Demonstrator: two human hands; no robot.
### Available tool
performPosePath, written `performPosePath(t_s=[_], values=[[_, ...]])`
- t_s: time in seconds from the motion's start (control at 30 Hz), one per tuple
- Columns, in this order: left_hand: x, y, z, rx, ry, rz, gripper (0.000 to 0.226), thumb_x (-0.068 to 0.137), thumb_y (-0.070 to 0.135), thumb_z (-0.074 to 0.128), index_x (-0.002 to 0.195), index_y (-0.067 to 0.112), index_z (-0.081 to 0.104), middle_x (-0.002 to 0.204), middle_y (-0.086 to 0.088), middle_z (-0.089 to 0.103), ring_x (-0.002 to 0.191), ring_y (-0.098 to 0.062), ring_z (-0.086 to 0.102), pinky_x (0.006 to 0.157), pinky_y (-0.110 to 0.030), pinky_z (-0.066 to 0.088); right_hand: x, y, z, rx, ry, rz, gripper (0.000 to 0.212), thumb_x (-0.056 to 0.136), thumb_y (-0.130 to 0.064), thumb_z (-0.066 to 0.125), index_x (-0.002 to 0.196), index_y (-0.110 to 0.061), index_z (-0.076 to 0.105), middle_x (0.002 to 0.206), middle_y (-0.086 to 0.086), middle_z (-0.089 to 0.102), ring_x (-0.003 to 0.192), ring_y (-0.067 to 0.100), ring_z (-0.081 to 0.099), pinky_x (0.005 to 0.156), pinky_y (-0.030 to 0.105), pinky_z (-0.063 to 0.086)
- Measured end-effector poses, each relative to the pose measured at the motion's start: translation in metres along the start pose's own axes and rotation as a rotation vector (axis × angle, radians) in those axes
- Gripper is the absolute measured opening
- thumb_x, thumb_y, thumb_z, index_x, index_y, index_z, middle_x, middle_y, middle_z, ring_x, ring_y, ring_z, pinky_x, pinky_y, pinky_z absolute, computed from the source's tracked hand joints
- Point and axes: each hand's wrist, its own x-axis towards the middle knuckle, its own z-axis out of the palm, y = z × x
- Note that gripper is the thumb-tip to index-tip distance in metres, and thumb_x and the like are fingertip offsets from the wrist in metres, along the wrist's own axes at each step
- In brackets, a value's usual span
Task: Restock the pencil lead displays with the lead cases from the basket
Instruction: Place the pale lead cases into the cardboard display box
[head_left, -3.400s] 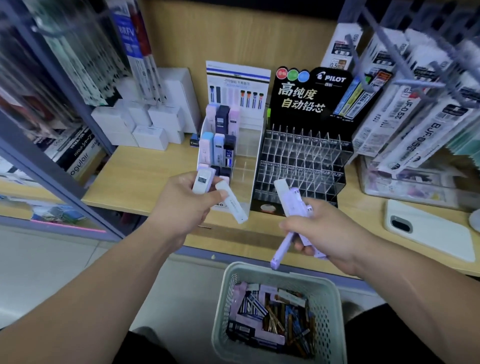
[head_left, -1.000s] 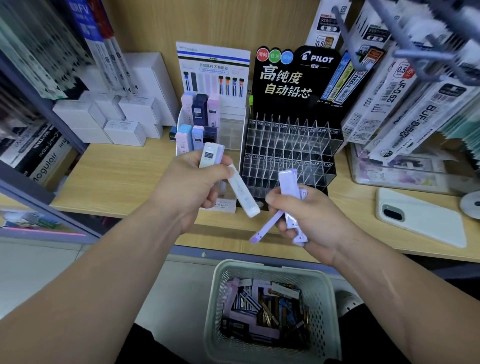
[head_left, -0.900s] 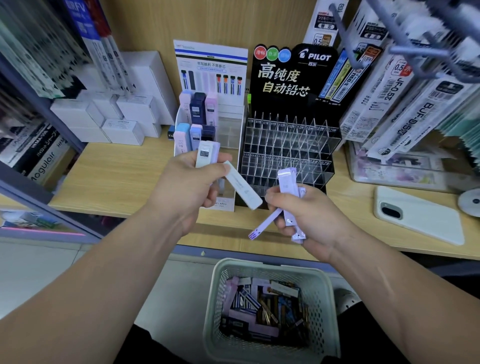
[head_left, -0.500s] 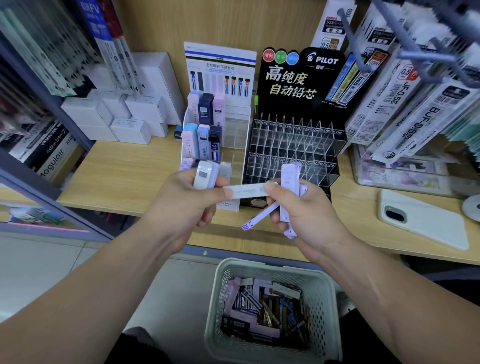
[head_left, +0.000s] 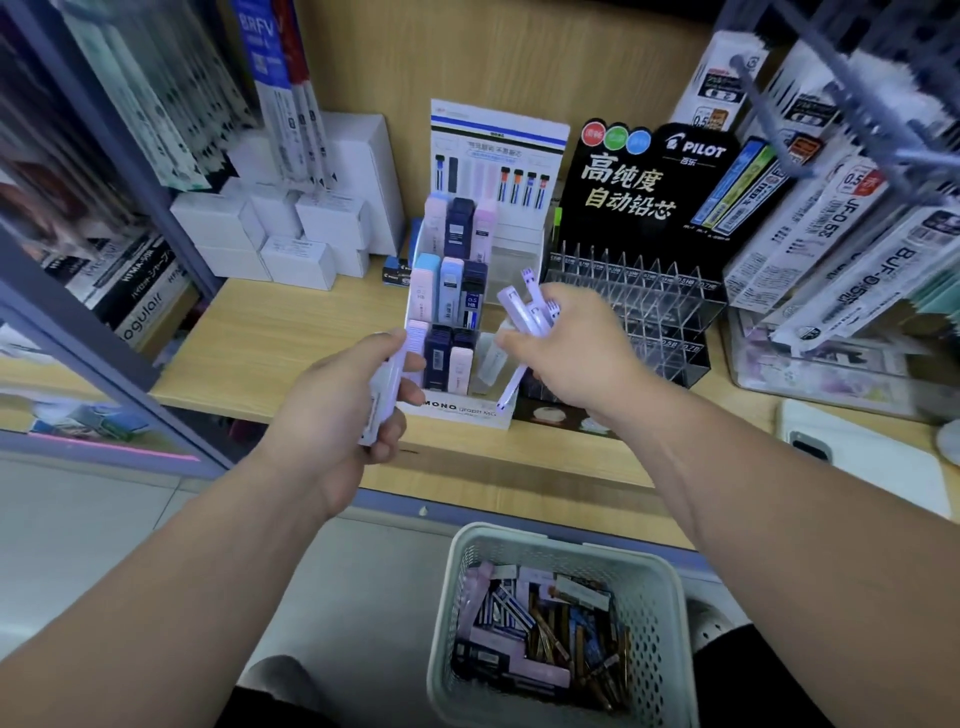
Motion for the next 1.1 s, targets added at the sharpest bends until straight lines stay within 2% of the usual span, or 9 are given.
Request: performPosePath(t_s=[0.07, 0.2, 0.4, 0.5, 0.57, 0.7, 0.83, 0.97, 1.1], values=[[-0.001, 0.002, -0.001, -0.004, 0.000, 0.003, 0.037, 0.094, 0.042, 0.060, 0.100, 0.008, 0.072, 0.070, -0.005, 0.060, 0.043, -0.017, 0.035, 0.047, -0.025, 0.024, 0.002, -0.002, 0.003, -0.033, 0.006, 0.010, 0.027, 0.086, -0.026, 0.079, 0.073, -0.026, 0.055, 0.065, -0.007, 0.049, 0.053, 0.010, 0.044, 0.052, 0.026, 0.035], [-0.001, 0.006, -0.003, -0.018, 0.003, 0.005, 0.040, 0.095, 0.043, 0.058, 0.104, 0.006, 0.071, 0.068, -0.004, 0.061, 0.044, -0.017, 0.035, 0.045, -0.024, 0.025, 0.004, -0.006, 0.008, -0.088, 0.012, 0.009, 0.024, 0.082, -0.027, 0.082, 0.083, -0.013, 0.062, 0.069, -0.004, 0.050, 0.062, 0.017, 0.047, 0.058, 0.028, 0.036], [-0.002, 0.007, 0.002, -0.065, -0.015, -0.034, 0.057, 0.098, 0.058, 0.043, 0.095, 0.010, 0.073, 0.072, -0.009, 0.064, 0.043, -0.018, 0.035, 0.043, -0.023, 0.027, -0.002, -0.006, 0.025, -0.378, -0.005, -0.063, 0.030, 0.085, -0.027, 0.077, 0.073, -0.023, 0.050, 0.066, -0.008, 0.047, 0.059, 0.014, 0.047, 0.050, 0.027, 0.029], [-0.003, 0.005, 0.004, -0.039, -0.031, -0.040, 0.057, 0.097, 0.060, 0.043, 0.094, 0.011, 0.073, 0.073, -0.008, 0.065, 0.043, -0.018, 0.036, 0.045, -0.023, 0.028, -0.002, -0.006, 0.032, -0.384, 0.044, -0.056, 0.044, 0.084, -0.025, 0.077, 0.067, -0.026, 0.037, 0.063, -0.007, 0.042, 0.056, 0.010, 0.040, 0.050, 0.029, 0.025], [-0.004, 0.004, 0.004, -0.027, -0.040, -0.038, 0.055, 0.098, 0.058, 0.045, 0.096, 0.011, 0.073, 0.074, -0.008, 0.066, 0.043, -0.017, 0.037, 0.044, -0.023, 0.029, -0.002, -0.005, 0.034, -0.356, 0.071, -0.054, 0.040, 0.082, -0.024, 0.078, 0.069, -0.023, 0.040, 0.065, -0.006, 0.043, 0.058, 0.013, 0.042, 0.051, 0.030, 0.028], [-0.004, 0.002, 0.003, -0.044, -0.073, -0.018, 0.041, 0.099, 0.038, 0.045, 0.100, 0.007, 0.072, 0.074, -0.011, 0.065, 0.044, -0.019, 0.039, 0.042, -0.024, 0.032, -0.005, -0.002, 0.026, -0.206, 0.097, -0.011, 0.029, 0.081, -0.020, 0.079, 0.077, -0.016, 0.051, 0.068, -0.004, 0.048, 0.059, 0.016, 0.045, 0.052, 0.027, 0.033], [-0.002, 0.000, 0.008, -0.046, -0.122, -0.033, 0.031, 0.098, 0.027, 0.047, 0.098, 0.008, 0.072, 0.069, -0.008, 0.059, 0.045, -0.018, 0.040, 0.041, -0.025, 0.033, -0.018, 0.000, 0.007, 0.179, 0.098, 0.128, 0.029, 0.082, -0.014, 0.079, 0.077, -0.017, 0.051, 0.068, 0.001, 0.049, 0.056, 0.020, 0.049, 0.050, 0.028, 0.043], [0.001, -0.004, 0.017, -0.011, -0.178, -0.046, 0.027, 0.101, 0.029, 0.051, 0.105, 0.008, 0.068, 0.069, -0.005, 0.057, 0.047, -0.017, 0.043, 0.043, -0.025, 0.034, -0.035, 0.005, -0.014, 0.449, 0.034, 0.235, 0.020, 0.084, -0.007, 0.077, 0.087, -0.012, 0.058, 0.060, 0.003, 0.055, 0.050, 0.017, 0.050, 0.045, 0.025, 0.040], [0.002, -0.010, 0.032, 0.087, -0.228, -0.067, 0.032, 0.095, 0.046, 0.059, 0.096, 0.016, 0.067, 0.069, -0.004, 0.055, 0.047, -0.016, 0.039, 0.045, -0.025, 0.031, -0.049, 0.012, -0.030, 0.645, -0.014, 0.242, 0.014, 0.090, -0.001, 0.069, 0.093, -0.012, 0.061, 0.070, 0.002, 0.060, 0.058, 0.018, 0.054, 0.048, 0.029, 0.039]])
